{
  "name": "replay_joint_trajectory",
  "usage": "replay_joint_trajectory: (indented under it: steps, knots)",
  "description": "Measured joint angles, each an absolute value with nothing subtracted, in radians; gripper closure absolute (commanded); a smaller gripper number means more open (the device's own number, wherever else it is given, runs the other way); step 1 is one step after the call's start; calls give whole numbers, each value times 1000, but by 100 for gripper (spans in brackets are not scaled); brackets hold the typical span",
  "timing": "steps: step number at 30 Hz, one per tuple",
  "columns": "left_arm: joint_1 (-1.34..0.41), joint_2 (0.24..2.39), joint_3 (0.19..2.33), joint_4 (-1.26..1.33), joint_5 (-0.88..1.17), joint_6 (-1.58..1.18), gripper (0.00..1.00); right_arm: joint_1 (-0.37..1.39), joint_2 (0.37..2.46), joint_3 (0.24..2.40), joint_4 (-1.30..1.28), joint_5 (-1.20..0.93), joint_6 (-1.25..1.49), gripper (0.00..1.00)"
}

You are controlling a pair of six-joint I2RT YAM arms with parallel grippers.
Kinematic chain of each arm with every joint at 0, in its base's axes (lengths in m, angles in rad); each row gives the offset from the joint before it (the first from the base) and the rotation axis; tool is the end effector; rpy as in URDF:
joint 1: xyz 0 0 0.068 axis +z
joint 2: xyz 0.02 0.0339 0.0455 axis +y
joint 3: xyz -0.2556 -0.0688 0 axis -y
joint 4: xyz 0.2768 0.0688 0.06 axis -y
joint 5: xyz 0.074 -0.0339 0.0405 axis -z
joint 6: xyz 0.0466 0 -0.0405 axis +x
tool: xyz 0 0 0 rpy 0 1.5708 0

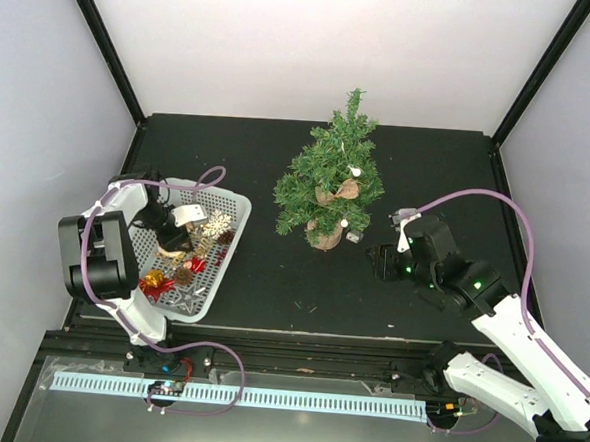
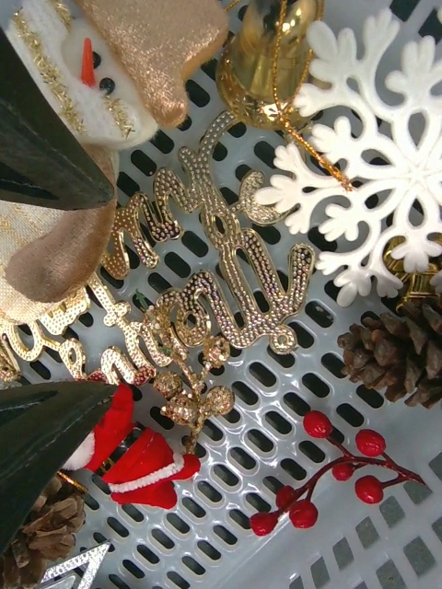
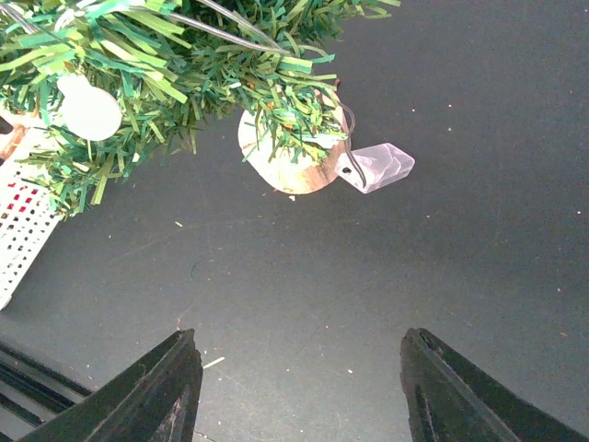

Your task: Decorate the small christmas tree

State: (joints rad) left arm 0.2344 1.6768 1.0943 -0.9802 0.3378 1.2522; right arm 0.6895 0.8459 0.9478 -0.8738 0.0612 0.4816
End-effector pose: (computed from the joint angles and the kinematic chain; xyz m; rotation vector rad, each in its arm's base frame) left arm 0.3072 0.0575 0.1475 1.4078 2.5193 -0.3544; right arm 0.1609 0.1289 0.3086 -0.2179 2.3876 0.4981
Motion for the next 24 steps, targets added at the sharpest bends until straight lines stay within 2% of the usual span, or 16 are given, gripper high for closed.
replay_joint_trajectory:
  steps: [12,24]
  knots:
    - [208,1681,1069,-949,345,1275,46,690,860,938,-853,41,486,40]
    - [189,1713,1048,-922,352,1280,53,690,859,938,-852,23,497,40]
